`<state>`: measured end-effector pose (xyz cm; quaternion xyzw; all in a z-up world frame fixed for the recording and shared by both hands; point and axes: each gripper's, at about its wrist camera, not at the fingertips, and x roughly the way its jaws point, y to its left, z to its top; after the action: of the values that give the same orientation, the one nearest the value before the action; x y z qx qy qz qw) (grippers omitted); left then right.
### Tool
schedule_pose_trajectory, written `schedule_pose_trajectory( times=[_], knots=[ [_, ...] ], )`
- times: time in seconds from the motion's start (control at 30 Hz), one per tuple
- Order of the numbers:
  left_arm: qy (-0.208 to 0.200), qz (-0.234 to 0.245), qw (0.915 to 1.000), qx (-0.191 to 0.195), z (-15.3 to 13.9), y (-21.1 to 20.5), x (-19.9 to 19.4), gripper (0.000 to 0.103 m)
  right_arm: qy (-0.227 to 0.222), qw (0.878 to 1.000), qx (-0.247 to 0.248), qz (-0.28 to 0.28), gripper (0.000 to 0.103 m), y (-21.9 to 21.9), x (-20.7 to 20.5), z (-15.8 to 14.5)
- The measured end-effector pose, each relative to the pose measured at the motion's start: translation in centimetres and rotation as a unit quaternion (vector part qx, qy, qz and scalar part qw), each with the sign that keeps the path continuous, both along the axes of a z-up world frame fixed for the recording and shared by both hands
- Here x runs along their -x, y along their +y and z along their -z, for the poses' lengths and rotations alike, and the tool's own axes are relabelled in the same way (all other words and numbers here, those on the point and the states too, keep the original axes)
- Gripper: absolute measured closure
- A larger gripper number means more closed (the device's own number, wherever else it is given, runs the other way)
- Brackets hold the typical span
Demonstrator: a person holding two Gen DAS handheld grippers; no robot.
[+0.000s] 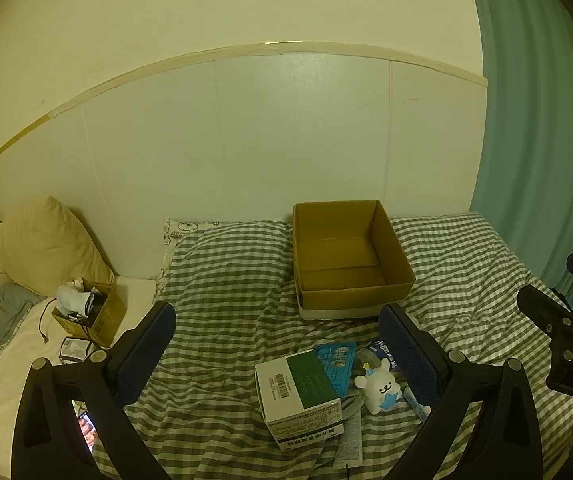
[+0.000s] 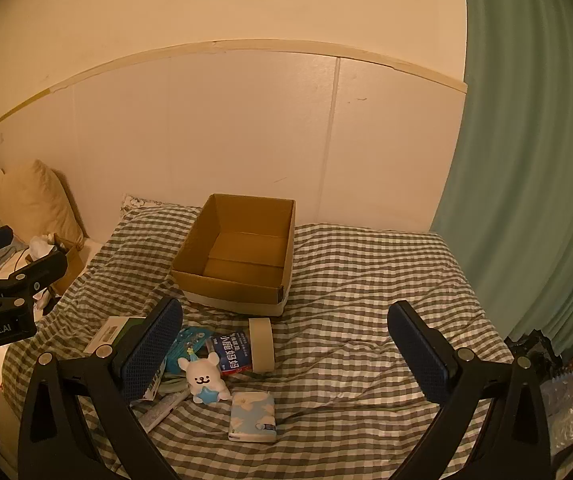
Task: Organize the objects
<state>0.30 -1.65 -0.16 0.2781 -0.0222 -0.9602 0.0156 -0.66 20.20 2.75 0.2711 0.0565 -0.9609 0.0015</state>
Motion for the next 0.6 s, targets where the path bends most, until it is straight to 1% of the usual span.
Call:
schedule_pose_trajectory(
  times=[0.6],
  knots=[
    [-0.003,0.0,1.0,0.004,0.33,0.69,-0.04,0.0,-0.004,1.0,0.003,0.0,0.0,0.08,-0.05,0.11]
  ],
)
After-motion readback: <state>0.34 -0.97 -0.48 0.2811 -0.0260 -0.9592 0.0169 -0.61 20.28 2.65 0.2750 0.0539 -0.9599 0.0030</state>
